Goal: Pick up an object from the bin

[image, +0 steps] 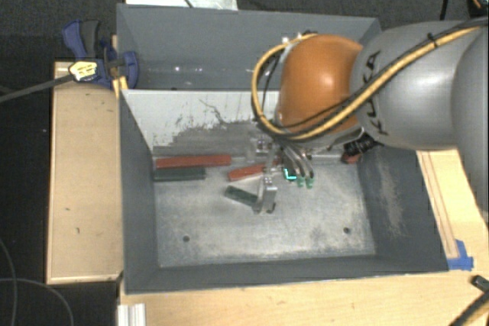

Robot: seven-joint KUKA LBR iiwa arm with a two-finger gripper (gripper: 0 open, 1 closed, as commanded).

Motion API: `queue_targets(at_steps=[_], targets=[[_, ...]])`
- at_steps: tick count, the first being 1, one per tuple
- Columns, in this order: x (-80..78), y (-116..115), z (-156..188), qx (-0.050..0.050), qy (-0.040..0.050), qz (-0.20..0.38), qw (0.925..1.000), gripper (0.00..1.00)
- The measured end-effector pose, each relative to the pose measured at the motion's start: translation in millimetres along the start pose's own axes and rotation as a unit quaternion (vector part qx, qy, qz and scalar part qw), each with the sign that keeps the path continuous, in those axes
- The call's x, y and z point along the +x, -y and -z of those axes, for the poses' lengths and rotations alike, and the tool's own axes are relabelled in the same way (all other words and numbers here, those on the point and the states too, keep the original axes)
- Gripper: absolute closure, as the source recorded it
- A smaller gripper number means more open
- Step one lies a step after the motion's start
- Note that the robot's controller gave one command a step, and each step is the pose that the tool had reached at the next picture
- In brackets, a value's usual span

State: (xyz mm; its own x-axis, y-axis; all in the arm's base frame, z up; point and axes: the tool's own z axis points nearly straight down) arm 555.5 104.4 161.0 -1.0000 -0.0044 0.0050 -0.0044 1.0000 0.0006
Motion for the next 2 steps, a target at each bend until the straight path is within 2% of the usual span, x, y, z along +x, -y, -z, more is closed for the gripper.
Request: queue_targets(at_steps=[1,2], targets=[[17.0,32.5,-95.2,0.001,-0.0005,-0.036,0.9994,0.00],[14.6,30.8,-90.5,0.000,0.0035,-0.038,0.9993,1.00]])
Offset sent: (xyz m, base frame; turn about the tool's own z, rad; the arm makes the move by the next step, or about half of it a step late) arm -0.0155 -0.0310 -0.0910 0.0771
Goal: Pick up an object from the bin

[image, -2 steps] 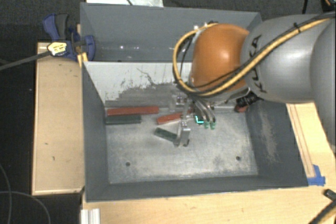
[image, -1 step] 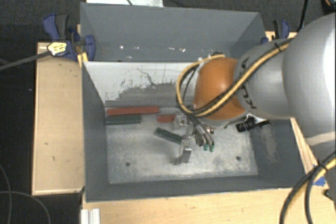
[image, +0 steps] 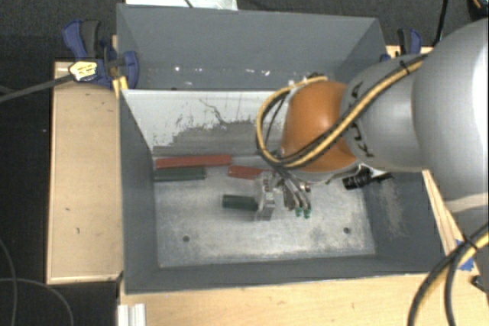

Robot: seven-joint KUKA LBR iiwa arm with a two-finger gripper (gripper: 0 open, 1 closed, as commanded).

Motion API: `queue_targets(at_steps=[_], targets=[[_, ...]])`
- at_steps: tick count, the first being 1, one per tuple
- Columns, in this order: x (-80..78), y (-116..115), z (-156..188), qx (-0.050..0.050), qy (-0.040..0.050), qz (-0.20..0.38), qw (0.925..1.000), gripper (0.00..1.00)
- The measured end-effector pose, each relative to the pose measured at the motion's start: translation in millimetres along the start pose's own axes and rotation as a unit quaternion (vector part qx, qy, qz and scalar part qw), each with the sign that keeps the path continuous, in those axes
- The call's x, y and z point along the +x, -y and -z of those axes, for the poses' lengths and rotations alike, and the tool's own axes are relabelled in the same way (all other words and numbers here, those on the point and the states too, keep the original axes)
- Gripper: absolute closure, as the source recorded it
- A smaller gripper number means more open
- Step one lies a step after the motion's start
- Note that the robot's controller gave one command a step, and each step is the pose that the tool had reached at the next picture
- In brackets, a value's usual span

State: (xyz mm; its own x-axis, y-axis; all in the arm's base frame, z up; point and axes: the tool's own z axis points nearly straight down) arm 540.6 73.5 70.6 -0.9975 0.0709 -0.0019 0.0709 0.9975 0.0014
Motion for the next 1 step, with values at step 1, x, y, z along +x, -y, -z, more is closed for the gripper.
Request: queue_targets(at_steps=[1], targets=[[16.6,-30.0,161.8,0.000,0.0037,0.172,0.9850,1.00]])
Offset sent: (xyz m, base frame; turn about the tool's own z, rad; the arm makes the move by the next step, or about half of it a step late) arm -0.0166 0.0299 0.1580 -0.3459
